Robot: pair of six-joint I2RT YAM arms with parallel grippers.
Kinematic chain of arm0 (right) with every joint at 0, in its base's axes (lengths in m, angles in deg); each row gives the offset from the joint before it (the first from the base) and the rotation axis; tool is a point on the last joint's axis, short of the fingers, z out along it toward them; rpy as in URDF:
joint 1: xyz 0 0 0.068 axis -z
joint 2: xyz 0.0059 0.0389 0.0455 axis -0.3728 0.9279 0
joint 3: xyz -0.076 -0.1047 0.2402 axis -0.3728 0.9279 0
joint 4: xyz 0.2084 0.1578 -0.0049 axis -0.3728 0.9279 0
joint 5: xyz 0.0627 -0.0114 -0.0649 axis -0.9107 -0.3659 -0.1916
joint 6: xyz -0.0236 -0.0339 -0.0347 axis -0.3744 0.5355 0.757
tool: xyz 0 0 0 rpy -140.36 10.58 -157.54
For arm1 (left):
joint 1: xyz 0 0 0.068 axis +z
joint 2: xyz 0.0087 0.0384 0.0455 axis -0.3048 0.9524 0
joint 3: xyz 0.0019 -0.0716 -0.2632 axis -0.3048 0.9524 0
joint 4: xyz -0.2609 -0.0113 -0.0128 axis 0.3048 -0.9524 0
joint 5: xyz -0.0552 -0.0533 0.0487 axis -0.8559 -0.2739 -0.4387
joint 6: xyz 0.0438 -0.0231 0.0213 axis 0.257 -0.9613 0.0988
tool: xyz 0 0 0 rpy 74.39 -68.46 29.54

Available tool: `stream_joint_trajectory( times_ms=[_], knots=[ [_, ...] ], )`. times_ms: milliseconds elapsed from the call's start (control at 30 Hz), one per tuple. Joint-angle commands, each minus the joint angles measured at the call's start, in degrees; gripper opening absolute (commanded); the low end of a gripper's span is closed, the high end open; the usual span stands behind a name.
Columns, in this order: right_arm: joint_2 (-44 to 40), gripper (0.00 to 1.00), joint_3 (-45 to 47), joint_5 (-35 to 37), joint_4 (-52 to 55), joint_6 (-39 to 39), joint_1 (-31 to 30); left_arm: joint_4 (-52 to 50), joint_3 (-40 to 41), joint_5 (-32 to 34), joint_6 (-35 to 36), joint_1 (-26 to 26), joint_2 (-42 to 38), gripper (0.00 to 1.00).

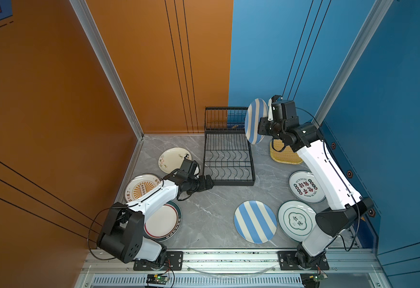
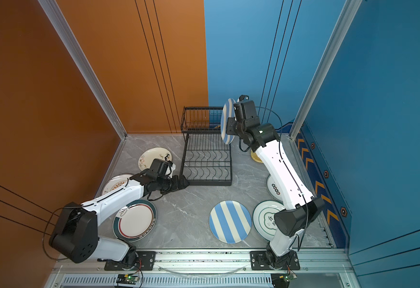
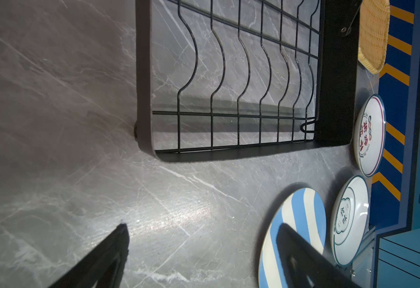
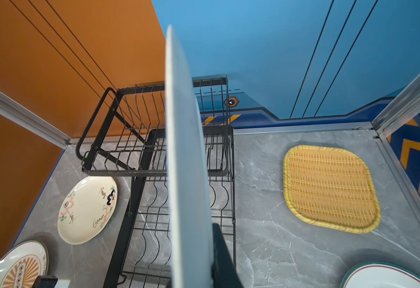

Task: Load plates into a dish rack
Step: Place the plate on the dish rack.

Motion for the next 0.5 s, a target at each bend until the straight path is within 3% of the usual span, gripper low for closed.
stream_joint_trajectory(
  times_ms=[0, 267, 467],
  knots=[
    [3.51, 0.00, -7.68, 6.48, -2.15, 3.06, 0.39, 1.13, -1.62, -1.17, 1.31, 0.50, 0.83, 0.94],
    [14.00, 0.00, -20.30, 11.41, -4.98, 6.47, 0.96, 1.94, -3.15, -2.15, 2.10, 1.21, 3.18, 0.95],
    [18.54, 0.00, -22.14, 13.40, -8.41, 8.44, 0.98, 2.70, -3.82, -2.91, 2.37, 1.64, 4.77, 0.97]
  ],
)
